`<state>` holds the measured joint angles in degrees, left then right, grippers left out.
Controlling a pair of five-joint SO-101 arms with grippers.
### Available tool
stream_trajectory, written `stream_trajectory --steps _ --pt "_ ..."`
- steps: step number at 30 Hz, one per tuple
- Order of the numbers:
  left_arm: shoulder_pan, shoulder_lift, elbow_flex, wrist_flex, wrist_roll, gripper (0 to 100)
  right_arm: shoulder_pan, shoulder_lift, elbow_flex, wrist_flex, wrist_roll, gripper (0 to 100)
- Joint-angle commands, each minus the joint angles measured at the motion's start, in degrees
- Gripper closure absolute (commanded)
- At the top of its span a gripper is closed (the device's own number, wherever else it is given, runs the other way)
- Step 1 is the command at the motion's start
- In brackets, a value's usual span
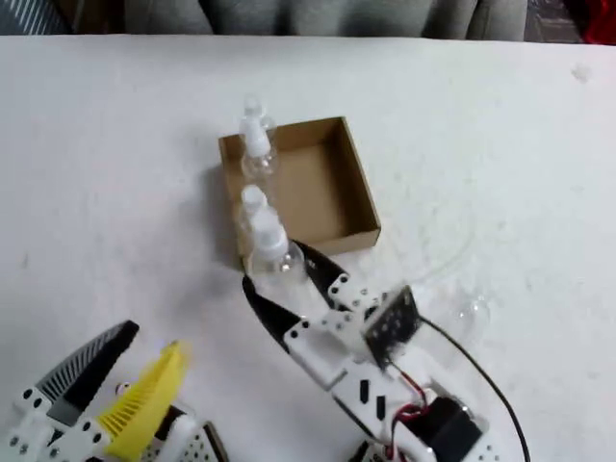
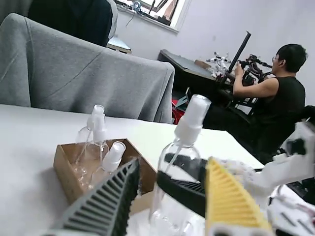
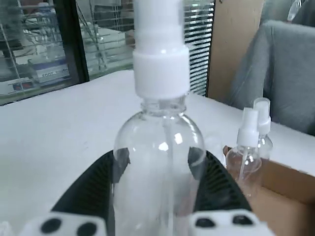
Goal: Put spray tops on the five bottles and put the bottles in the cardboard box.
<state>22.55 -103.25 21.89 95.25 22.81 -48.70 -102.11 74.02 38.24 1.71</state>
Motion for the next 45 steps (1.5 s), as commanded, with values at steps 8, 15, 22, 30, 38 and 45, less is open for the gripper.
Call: stream_trajectory --steps 8,15,22,30,38,45 --pt "0.04 -0.4 7.47 -8.7 -1.76 98 1.1 17.8 -20.4 -0.75 3.43 98.2" --pt "7.16 -1.19 16.09 -16.79 -1.76 98 1.01 35.91 -32.79 -1.19 -3.6 98.2" --pt "18.07 -1.36 19.34 -16.44 -6.24 98 1.1 47.6 -43.87 -0.84 -8.97 98.2" --pt "20.0 -1.45 31.82 -26.81 -8.09 98 1.19 56.48 -54.86 -0.75 -11.6 98.2" --pt "19.56 -1.45 40.09 -36.04 -8.44 98 1.1 58.86 -60.84 10.33 -11.69 98.2" --pt "19.47 -1.36 49.32 -45.71 -11.34 98 1.19 57.27 -60.92 18.42 -11.69 98.2"
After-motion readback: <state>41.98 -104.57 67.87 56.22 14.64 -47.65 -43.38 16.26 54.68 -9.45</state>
